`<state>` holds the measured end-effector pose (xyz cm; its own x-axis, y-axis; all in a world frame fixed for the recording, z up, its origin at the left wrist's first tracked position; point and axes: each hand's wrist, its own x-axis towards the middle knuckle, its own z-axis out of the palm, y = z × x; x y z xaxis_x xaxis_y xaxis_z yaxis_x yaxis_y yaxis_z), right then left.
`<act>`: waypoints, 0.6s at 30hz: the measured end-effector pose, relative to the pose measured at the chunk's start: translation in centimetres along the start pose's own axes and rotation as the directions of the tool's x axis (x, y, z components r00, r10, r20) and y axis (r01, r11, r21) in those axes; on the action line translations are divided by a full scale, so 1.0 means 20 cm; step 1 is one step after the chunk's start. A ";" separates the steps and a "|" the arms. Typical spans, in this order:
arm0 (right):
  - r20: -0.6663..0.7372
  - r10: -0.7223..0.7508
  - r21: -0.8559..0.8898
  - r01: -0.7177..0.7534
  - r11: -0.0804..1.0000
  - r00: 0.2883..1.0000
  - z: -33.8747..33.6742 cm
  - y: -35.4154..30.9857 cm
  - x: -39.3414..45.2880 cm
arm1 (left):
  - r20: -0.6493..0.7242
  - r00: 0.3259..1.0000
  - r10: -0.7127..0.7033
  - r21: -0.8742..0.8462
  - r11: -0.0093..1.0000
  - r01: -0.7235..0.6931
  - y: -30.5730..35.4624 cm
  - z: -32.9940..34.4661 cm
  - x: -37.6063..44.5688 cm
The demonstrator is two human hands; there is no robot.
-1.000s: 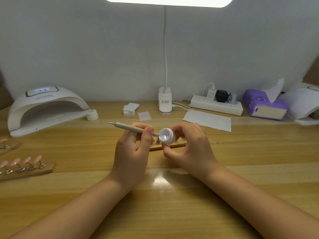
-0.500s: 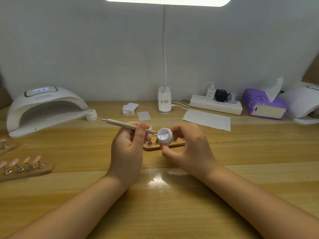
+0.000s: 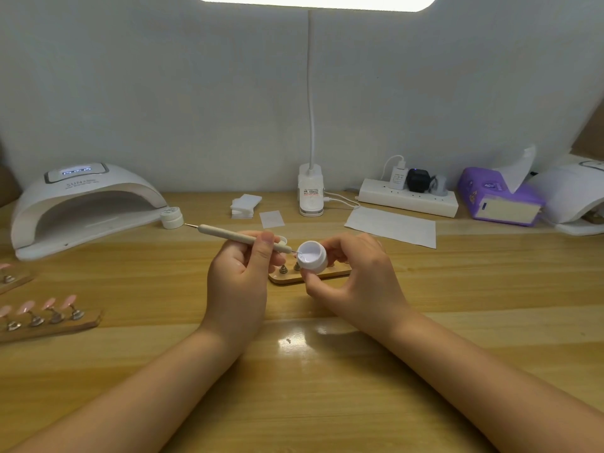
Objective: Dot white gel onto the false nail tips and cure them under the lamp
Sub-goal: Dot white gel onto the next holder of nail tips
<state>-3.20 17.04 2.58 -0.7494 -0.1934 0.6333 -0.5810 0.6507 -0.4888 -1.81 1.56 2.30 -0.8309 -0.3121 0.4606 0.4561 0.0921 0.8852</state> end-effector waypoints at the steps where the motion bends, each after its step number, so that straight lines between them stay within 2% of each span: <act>1: -0.001 -0.001 0.000 0.001 1.000 1.000 0.00 0.00 0.00 | -0.002 1.000 0.002 -0.001 1.000 -0.002 0.00 0.00 0.00; 18: -0.022 -0.009 0.017 0.009 1.000 1.000 0.00 0.01 0.00 | 0.045 0.999 0.015 -0.033 0.999 -0.013 0.01 -0.01 -0.01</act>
<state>-3.35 17.08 2.52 -0.7373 -0.1829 0.6504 -0.5931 0.6362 -0.4934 -1.51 1.36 2.46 -0.8377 -0.2679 0.4759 0.4771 0.0651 0.8764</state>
